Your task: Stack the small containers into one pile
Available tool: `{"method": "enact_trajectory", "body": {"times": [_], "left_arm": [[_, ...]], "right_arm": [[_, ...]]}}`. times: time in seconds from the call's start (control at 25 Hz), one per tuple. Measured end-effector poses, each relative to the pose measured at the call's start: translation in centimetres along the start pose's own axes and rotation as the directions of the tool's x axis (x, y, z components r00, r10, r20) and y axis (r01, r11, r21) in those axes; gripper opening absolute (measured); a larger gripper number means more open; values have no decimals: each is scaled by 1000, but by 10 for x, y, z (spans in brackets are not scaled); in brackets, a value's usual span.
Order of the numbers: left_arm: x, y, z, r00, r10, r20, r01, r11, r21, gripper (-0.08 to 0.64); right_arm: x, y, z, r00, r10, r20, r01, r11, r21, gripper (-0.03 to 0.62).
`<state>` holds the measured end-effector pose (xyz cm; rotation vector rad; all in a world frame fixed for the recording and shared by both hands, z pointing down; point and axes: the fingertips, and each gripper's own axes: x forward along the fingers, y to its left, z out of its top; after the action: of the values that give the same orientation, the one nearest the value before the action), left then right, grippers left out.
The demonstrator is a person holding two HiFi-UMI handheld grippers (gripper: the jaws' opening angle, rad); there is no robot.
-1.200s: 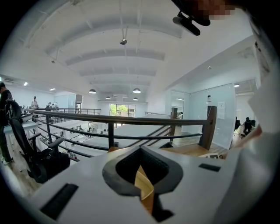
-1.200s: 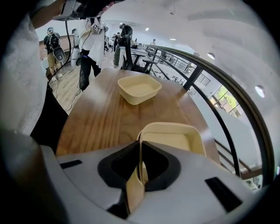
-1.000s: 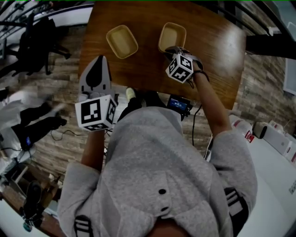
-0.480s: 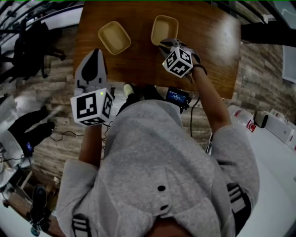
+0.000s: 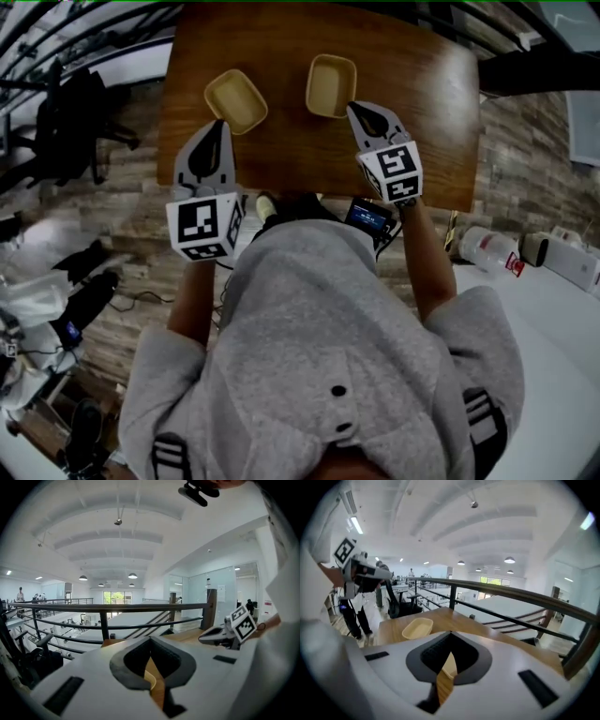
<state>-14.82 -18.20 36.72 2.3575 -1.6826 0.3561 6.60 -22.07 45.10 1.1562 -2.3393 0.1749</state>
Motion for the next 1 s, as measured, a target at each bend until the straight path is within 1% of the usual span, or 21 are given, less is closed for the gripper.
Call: {"method": "enact_trajectory", "body": {"times": [0.08,0.2,0.36,0.52,0.72,0.88,1.0], "left_arm": [[3,-2,-10,999,-33,-28,34,999,10,11],[15,7,-25,997,-61,-53,62,998,28,11],[29,-6,-46,989,-101,-103,107,993,56,12],[40,-19,-70,978,-124,-168,147,981,130,44],[54,-23,-109,955,-140,-262,186,969,162,61],[65,-18,-144,934,-117,-338,196,958,210,67],[73,-15,-164,917,-109,-384,215,946,243,67]], "right_arm": [[-16,-3,13,997,-44,55,41,998,44,15],[-19,-11,28,990,-99,98,94,994,57,15],[-33,-22,22,987,-123,102,116,991,72,15],[-51,-28,13,984,-146,100,139,987,81,15],[-67,-29,9,980,-172,100,166,984,64,15],[-73,-30,6,979,-178,103,173,983,58,15],[-76,-29,2,979,-180,92,177,983,44,15]]}}
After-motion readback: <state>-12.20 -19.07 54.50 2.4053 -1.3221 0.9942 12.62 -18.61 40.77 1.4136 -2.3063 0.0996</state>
